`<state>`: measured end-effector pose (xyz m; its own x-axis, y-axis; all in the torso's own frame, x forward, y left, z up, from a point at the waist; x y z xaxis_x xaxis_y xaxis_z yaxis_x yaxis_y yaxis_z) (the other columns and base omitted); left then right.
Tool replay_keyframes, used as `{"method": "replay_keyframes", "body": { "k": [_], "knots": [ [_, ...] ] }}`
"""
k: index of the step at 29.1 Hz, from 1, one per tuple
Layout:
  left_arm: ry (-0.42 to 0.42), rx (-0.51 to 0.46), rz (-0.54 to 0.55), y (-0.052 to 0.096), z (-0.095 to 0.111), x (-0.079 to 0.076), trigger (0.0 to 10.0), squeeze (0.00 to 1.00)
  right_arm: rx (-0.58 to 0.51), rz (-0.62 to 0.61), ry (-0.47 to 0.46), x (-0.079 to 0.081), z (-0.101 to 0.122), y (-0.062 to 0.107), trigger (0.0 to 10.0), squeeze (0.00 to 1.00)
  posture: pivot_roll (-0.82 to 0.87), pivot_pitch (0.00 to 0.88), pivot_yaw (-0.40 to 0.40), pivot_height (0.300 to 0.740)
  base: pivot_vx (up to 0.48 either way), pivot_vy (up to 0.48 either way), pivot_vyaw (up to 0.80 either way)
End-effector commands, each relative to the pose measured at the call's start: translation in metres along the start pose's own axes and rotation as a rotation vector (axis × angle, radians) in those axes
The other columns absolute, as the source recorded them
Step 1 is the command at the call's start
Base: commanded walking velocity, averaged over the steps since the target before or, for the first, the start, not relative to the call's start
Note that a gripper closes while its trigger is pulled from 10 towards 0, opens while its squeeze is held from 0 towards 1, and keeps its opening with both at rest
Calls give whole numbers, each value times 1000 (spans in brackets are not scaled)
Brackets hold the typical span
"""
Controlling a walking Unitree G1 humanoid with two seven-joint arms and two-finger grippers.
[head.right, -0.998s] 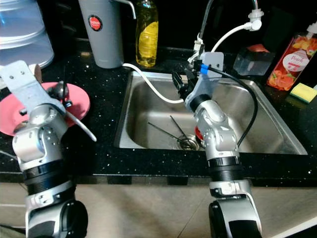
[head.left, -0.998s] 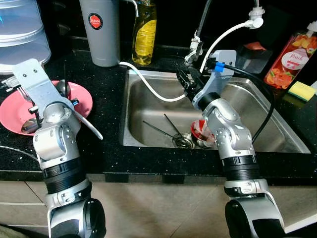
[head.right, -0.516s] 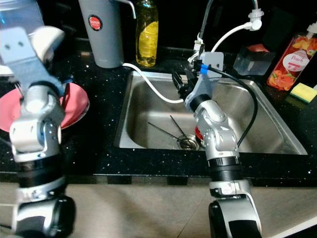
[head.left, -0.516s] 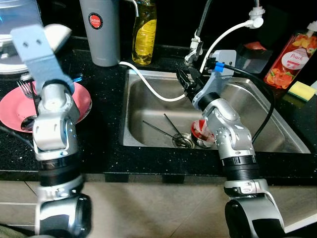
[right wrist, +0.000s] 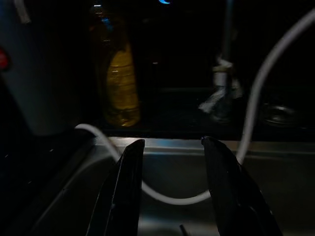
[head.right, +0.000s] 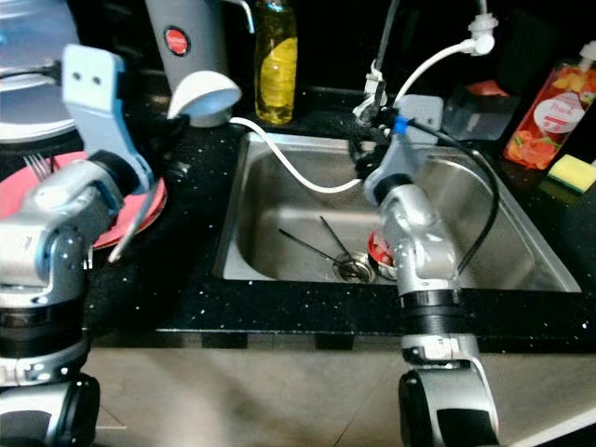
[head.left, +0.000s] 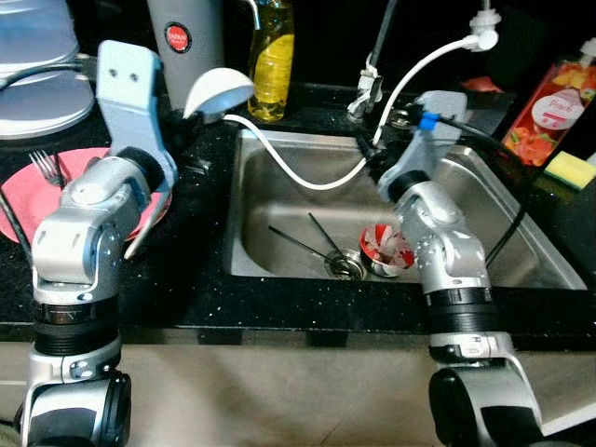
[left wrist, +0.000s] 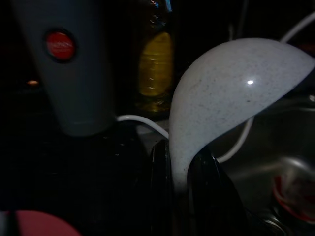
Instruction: Kitchen organization
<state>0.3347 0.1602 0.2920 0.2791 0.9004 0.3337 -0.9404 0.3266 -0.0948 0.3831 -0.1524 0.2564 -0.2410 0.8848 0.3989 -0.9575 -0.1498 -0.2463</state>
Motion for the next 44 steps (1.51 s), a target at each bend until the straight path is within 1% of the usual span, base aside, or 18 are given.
{"method": "replay_keyframes", "body": {
  "k": [1,6,7,10,14,15,16,17,29,30,31,32,33,35,36,39,41,44],
  "knots": [
    [18,-7,-49,-14,3,-11,10000,0,-23,-23,-4,-6,6,0,10000,0,249,0,-73,740,0,0,0],
    [16,-24,-103,-38,11,-21,10000,0,-30,-17,-4,-3,7,2,10000,0,239,0,-66,740,0,0,0],
    [2,-18,-128,-48,11,-26,10000,0,-36,-24,-5,-3,8,2,10000,0,225,0,-57,740,0,0,0],
    [-2,-14,-138,-54,11,-28,10000,0,-40,-29,-4,-4,8,3,10000,0,223,0,-55,740,0,0,0],
    [-26,25,-180,-84,7,-42,10000,0,-46,-47,0,-8,9,5,10000,0,213,0,-43,740,0,0,0],
    [-24,27,-180,-89,7,-43,4980,0,-46,-49,0,-8,9,5,10000,0,210,0,-40,740,0,0,0],
    [-11,25,-182,-93,8,-46,2980,0,-46,-50,-1,-8,9,5,10000,0,210,0,-40,740,0,0,0],
    [3,22,-188,-96,9,-48,0,0,-47,-50,-1,-8,9,5,10000,0,205,0,-37,740,0,0,0],
    [13,65,-236,-113,-9,-81,0,0,-45,-64,-4,-9,6,9,10000,0,192,0,-23,740,0,0,0],
    [36,75,-203,-114,-11,-81,5294,0,-44,-63,-5,-9,5,9,10000,0,193,0,-23,740,0,0,0],
    [53,83,-178,-115,-13,-80,5294,0,-43,-63,-6,-8,5,9,10000,0,193,0,-23,740,0,0,0],
    [85,112,-160,-116,-19,-79,10000,0,-42,-61,-7,-7,4,9,10000,0,194,0,-24,740,0,0,0],
    [106,134,-152,-115,-23,-78,10000,0,-41,-60,-8,-7,4,8,10000,0,194,0,-24,740,0,0,0],
    [69,213,-177,-113,-37,-82,10000,0,-38,-58,-10,-6,3,8,10000,0,198,0,-24,740,0,0,0],
    [69,213,-177,-113,-37,-82,10000,0,-38,-58,-10,-6,3,8,10000,0,198,0,-24,740,0,0,0],
    [37,312,-279,-105,-62,-92,10000,0,-28,-56,-13,-6,0,9,10000,0,201,0,-26,740,0,0,0],
    [24,303,-362,-102,-67,-99,10000,0,-10,-51,-12,-5,-4,9,10000,0,202,0,-29,740,0,0,0],
    [-2,278,-429,-101,-67,-105,10000,0,118,-19,59,-3,-24,10,10000,0,193,0,-30,740,0,0,0]
  ]
}}
Point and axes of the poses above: a point about 5 cm out from each wrist's last joint towards the gripper, its own y axis pointing back from the gripper into the wrist, its own z axis along the axis of the wrist's last joint, x = y × z, the point moved 1 cm from there along -y, pointing out of the wrist towards the gripper, and after that the axes turned 15 degrees about -y, right-handed, at the moved point
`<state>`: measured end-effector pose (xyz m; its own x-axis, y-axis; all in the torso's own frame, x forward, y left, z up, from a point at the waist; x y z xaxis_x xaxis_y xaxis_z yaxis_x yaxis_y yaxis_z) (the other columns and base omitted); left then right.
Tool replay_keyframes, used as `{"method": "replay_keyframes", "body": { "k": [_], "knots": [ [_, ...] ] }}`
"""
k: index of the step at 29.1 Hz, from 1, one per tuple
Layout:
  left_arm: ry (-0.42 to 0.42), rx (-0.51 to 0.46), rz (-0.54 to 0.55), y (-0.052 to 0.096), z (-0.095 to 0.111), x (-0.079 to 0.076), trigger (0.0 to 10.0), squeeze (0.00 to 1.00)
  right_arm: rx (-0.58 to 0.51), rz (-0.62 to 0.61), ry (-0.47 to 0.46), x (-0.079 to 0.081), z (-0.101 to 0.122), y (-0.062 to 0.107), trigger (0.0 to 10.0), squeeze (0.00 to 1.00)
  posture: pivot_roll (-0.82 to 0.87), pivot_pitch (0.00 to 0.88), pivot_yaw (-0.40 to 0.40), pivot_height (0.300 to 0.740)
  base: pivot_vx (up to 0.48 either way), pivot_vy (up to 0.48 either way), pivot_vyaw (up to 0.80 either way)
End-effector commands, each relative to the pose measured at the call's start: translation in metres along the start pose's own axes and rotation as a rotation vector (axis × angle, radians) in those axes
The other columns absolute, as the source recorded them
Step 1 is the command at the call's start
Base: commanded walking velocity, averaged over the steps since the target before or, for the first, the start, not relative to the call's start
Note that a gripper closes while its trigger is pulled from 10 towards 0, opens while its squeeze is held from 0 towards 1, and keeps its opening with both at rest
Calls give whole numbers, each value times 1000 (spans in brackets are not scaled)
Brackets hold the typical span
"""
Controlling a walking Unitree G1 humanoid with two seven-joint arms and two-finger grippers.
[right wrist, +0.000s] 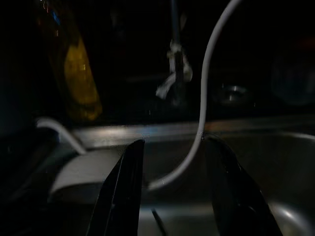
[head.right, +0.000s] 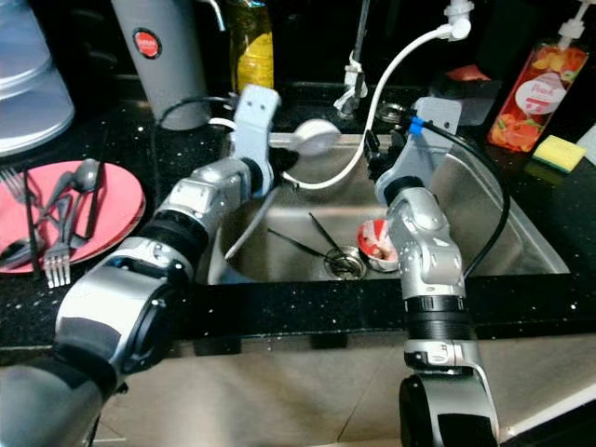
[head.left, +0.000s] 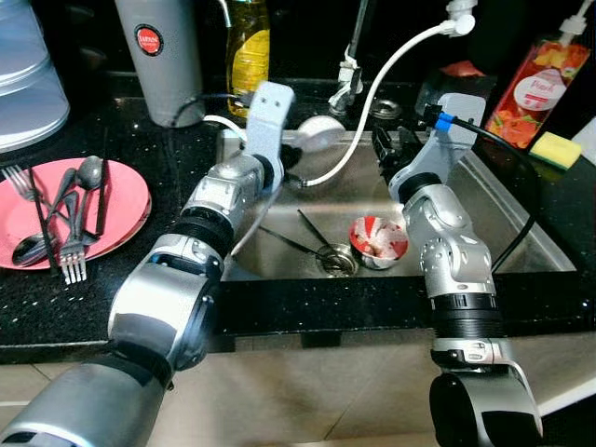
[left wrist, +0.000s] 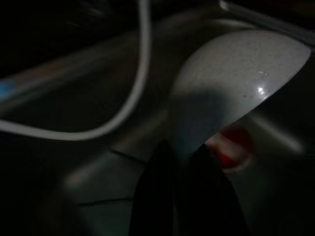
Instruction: Kitchen organization
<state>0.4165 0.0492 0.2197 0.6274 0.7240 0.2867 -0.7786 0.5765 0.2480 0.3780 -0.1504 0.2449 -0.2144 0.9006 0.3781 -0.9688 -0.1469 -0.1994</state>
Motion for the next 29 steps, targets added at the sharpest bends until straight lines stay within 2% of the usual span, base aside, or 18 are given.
{"method": "replay_keyframes", "body": {
  "k": [1,3,7,8,10,16,18,19,21,23,26,27,29],
  "knots": [
    [-32,51,-37,0,-15,-4,10000,0,149,25,67,0,-26,3,10000,0,193,0,-30,740,0,0,0],
    [-74,51,-21,0,-13,-2,10000,0,225,67,97,5,-38,3,10000,0,180,0,-30,740,0,0,0],
    [-114,53,41,1,-12,5,10000,0,214,81,113,9,-37,1,10000,0,175,0,-31,740,0,0,0],
    [-112,60,122,3,-12,14,10000,980,183,87,110,13,-31,-3,10000,0,180,0,-39,740,0,0,0],
    [-102,54,136,4,-12,16,10000,1000,170,90,104,15,-29,-4,10000,0,180,0,-39,740,0,0,0],
    [-76,38,133,5,-13,18,10000,1000,163,97,100,17,-27,-5,10000,0,187,0,-47,740,0,0,0],
    [-35,32,107,7,-13,20,10000,1000,163,100,101,17,-27,-4,10000,0,192,0,-51,740,0,0,0],
    [-46,22,98,8,-12,21,10000,0,162,101,101,17,-27,-5,10000,0,194,0,-54,740,0,0,0],
    [-53,2,101,10,-9,24,10000,0,160,101,100,17,-26,-5,10000,0,196,0,-56,740,0,0,0],
    [-62,-45,163,14,1,34,10000,0,155,103,98,18,-26,-5,10000,0,195,0,-58,740,0,0,0],
    [-80,-68,196,17,6,39,10000,0,152,105,97,18,-26,-6,10000,0,196,0,-59,740,0,0,0],
    [-115,-59,243,24,11,46,10000,0,146,109,98,18,-24,-4,10000,0,202,0,-63,740,0,0,0],
    [-124,-53,254,27,11,48,10000,0,143,110,98,18,-23,-4,10000,0,202,0,-63,740,0,0,0]
  ]
}}
Point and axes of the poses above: a point about 5 cm out from each wrist's last joint towards the gripper, its own y axis pointing back from the gripper into the wrist, its own z axis along the axis of the wrist's last joint, x = y × z, the point moved 1 cm from there along -y, pointing out of the wrist towards the gripper, and after that the axes turned 15 degrees about -y, right-handed, at the moved point
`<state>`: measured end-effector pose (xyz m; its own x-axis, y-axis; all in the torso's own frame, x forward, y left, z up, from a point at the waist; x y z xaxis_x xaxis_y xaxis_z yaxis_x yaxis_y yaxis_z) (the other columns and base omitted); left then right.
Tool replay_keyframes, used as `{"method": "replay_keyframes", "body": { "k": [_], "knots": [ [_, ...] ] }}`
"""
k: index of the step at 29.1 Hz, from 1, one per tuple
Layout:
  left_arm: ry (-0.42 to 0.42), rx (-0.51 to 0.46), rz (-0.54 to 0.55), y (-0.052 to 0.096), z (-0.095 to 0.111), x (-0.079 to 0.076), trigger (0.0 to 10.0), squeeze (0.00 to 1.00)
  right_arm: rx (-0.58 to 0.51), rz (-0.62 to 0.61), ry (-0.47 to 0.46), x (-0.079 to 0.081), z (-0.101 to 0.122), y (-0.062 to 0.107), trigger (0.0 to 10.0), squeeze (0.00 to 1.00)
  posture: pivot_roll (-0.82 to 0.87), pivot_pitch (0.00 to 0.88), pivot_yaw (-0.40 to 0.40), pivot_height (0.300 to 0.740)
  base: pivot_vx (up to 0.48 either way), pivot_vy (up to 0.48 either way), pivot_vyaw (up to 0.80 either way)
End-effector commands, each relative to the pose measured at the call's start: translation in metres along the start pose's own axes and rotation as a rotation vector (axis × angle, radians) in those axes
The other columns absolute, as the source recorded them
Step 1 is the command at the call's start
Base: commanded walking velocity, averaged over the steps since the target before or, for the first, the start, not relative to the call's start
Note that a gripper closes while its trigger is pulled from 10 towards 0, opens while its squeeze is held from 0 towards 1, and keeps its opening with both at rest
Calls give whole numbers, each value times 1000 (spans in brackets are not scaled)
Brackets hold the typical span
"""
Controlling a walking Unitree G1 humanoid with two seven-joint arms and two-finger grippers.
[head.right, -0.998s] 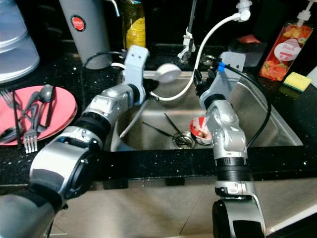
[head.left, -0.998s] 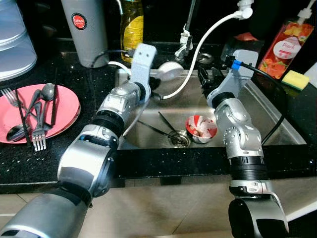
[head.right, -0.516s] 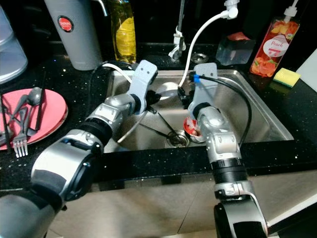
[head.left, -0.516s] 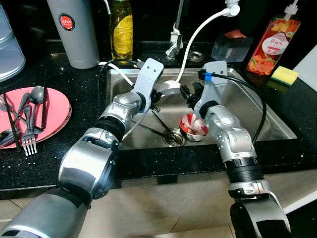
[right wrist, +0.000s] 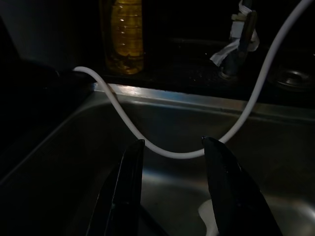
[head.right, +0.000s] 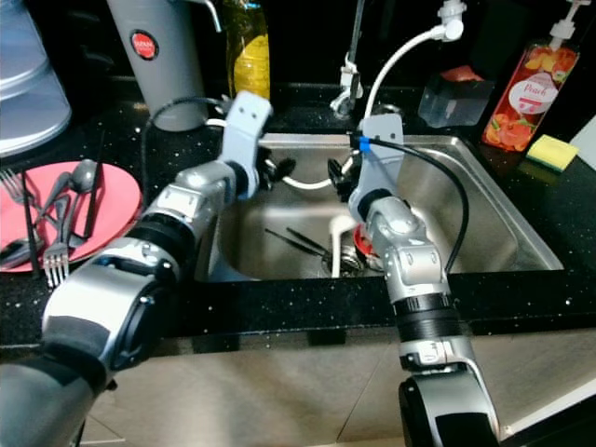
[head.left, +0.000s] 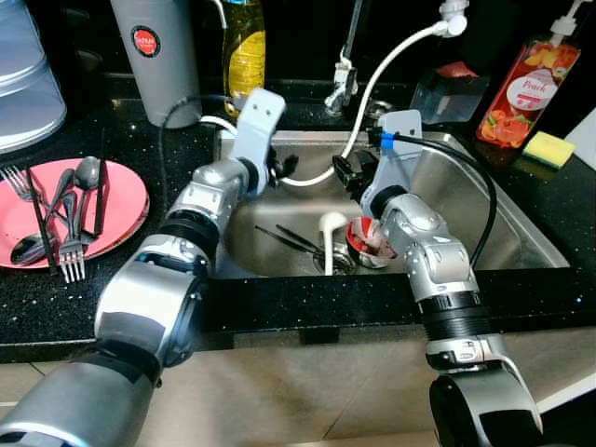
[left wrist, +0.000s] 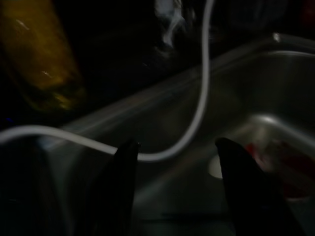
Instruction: Kitchen organization
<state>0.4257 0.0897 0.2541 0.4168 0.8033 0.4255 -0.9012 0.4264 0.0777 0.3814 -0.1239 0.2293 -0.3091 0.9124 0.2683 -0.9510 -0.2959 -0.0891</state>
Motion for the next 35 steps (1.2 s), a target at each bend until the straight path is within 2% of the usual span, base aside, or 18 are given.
{"method": "replay_keyframes", "body": {
  "k": [1,3,4,6,7,9,12,17,18,24,26,27,28,30,31,32,33,35],
  "knots": [
    [-18,44,2,9,-7,4,10000,0,-15,7,-1,0,3,2,10000,0,200,5,-62,740,0,0,0],
    [18,48,-10,27,-8,5,10000,0,-20,11,7,-1,5,5,10000,0,185,19,-59,740,0,0,0],
    [18,48,-10,27,-8,5,10000,0,-20,11,7,-1,5,5,10000,0,185,19,-59,740,0,0,0],
    [54,44,-29,45,-7,5,10000,0,-22,25,18,0,7,9,10000,0,183,28,-58,740,0,0,0],
    [54,44,-29,45,-7,5,10000,0,-22,25,18,0,7,9,10000,0,183,28,-58,740,0,0,0],
    [65,33,-62,58,-5,4,10000,0,-20,42,28,0,9,14,10000,0,184,30,-58,740,0,0,0],
    [15,-12,-66,81,4,8,10000,0,10,77,75,-2,12,21,10000,0,189,34,-56,740,0,0,0],
    [-34,-18,-17,91,10,13,10000,0,83,99,116,-6,10,26,10000,0,201,36,-60,740,0,0,0],
    [-65,-23,23,97,14,17,10000,0,165,126,145,-10,4,34,10000,0,210,35,-64,740,0,0,0],
    [-94,11,35,107,18,14,10000,0,256,119,169,-21,-2,44,10000,0,218,36,-90,740,0,0,0],
    [-109,16,58,112,18,16,10000,0,237,218,158,-14,7,47,10000,0,222,40,-107,740,0,0,0],
    [-114,22,75,115,16,19,10000,0,218,322,164,-5,13,52,10000,0,223,41,-110,740,0,0,0],
    [-114,22,75,115,16,19,10000,0,218,322,164,-5,13,52,10000,0,223,41,-110,740,0,0,0],
    [-117,36,96,119,13,23,10000,0,209,449,183,6,19,60,10000,0,221,43,-109,740,0,0,0],
    [-118,43,104,121,12,24,10000,0,230,466,200,7,19,62,10000,0,218,41,-107,740,0,0,0],
    [-118,43,104,121,12,24,10000,0,230,466,200,7,19,62,10000,0,218,41,-107,740,0,0,0],
    [-110,67,109,124,11,25,10000,0,264,436,247,4,16,62,10000,0,214,42,-104,740,0,0,0],
    [-107,83,110,125,10,26,10000,0,271,367,282,-4,15,60,10000,0,211,38,-99,740,0,0,0]
  ]
}}
Point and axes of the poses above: a point about 5 cm out from each wrist's last joint towards the gripper, its own y axis pointing back from the gripper into the wrist, its own z axis along the axis of the wrist's last joint, x = y × z, the point moved 1 cm from there along -y, pointing out of the wrist towards the gripper, and after that the axes turned 15 degrees about -y, right-handed, at the moved point
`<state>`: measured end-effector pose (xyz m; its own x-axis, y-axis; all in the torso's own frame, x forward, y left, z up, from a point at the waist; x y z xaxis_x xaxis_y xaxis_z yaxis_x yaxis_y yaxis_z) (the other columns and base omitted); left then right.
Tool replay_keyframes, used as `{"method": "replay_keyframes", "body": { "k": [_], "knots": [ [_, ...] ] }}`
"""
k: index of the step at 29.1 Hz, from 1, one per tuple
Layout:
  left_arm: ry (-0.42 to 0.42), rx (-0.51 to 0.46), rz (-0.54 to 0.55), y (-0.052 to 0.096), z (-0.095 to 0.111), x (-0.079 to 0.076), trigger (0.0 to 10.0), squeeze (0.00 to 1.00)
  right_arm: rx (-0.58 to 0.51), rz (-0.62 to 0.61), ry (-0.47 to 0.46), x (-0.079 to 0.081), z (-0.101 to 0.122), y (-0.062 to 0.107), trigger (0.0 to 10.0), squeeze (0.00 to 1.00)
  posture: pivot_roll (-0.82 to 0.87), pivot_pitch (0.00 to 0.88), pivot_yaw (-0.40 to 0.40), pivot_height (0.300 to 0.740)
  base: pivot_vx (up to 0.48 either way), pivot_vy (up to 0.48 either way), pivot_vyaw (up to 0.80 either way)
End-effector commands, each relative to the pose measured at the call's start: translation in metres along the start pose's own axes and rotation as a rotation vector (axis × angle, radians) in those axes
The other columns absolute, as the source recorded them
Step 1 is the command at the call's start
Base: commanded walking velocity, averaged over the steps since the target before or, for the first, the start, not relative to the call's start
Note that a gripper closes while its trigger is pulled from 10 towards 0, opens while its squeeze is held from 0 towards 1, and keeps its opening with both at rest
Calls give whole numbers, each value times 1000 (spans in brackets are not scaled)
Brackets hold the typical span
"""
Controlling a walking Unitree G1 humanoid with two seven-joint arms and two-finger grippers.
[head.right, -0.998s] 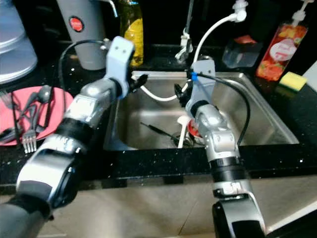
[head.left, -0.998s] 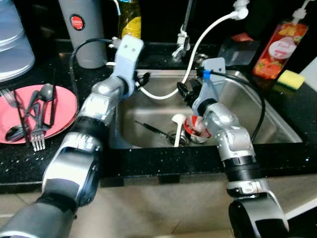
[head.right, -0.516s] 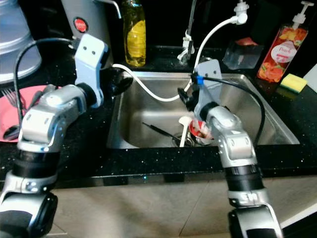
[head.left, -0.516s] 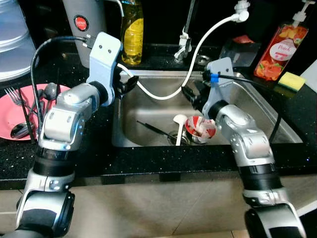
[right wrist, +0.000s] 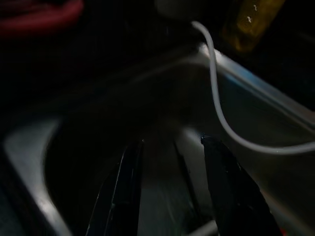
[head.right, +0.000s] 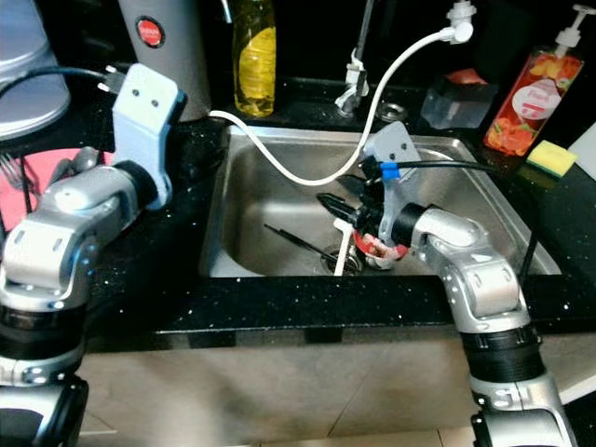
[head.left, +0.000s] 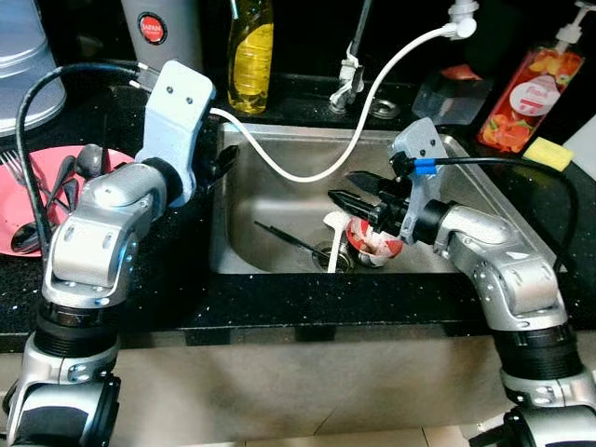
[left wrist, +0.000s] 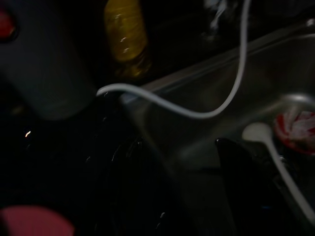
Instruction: Kitchen organization
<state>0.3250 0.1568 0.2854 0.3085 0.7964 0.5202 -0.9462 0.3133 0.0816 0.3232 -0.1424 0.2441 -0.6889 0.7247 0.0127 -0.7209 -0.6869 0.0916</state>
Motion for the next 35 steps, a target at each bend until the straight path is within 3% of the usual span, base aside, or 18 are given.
{"method": "replay_keyframes", "body": {
  "k": [1,7,10,12,17,18,19,23,29,35],
  "knots": [
    [-13,21,6,3,-2,1,10000,0,42,-91,9,-11,-8,2,10000,0,211,38,-99,740,0,0,0],
    [-38,18,20,2,-1,2,10000,0,32,-86,-7,-12,-6,6,10000,0,205,28,-91,740,0,0,0],
    [-42,8,24,1,1,3,10000,0,114,-183,30,-28,-15,10,10000,0,209,13,-85,740,0,0,0],
    [-43,7,28,0,1,4,10000,0,145,-284,-55,-49,-21,9,10000,0,210,7,-81,740,0,0,0],
    [-27,11,21,-1,1,2,10000,0,192,-313,-179,-63,-38,1,10000,0,199,4,-72,740,0,0,0],
    [-27,11,11,-3,0,-2,10000,0,264,-279,-250,-68,-52,-6,10000,0,189,2,-83,740,0,0,0],
    [-28,11,9,-4,0,-3,10000,0,283,-262,-265,-68,-55,-8,10000,0,186,0,-89,740,0,0,0],
    [-2,5,18,-4,1,-4,10000,0,318,-159,-338,-73,-46,-14,10000,0,189,0,-102,740,0,0,0],
    [-1,14,46,1,-3,0,10000,0,411,-155,-218,-85,-41,-19,10000,0,204,0,-124,740,0,0,0],
    [-1,17,49,1,-4,1,10000,0,423,-115,-220,-84,-39,-21,10000,0,203,0,-121,740,0,0,0]
  ]
}}
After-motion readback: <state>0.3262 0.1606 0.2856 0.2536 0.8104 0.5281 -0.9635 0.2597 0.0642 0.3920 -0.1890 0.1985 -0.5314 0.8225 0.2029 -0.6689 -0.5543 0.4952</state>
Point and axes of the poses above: a point about 5 cm out from each wrist's last joint towards the gripper, its own y axis pointing back from the gripper into the wrist, its own z axis along the axis of the wrist's last joint, x = y × z, the point moved 1 cm from there along -y, pointing out of the wrist towards the gripper, and after that the axes turned 15 degrees about -y, right-handed, at the moved point
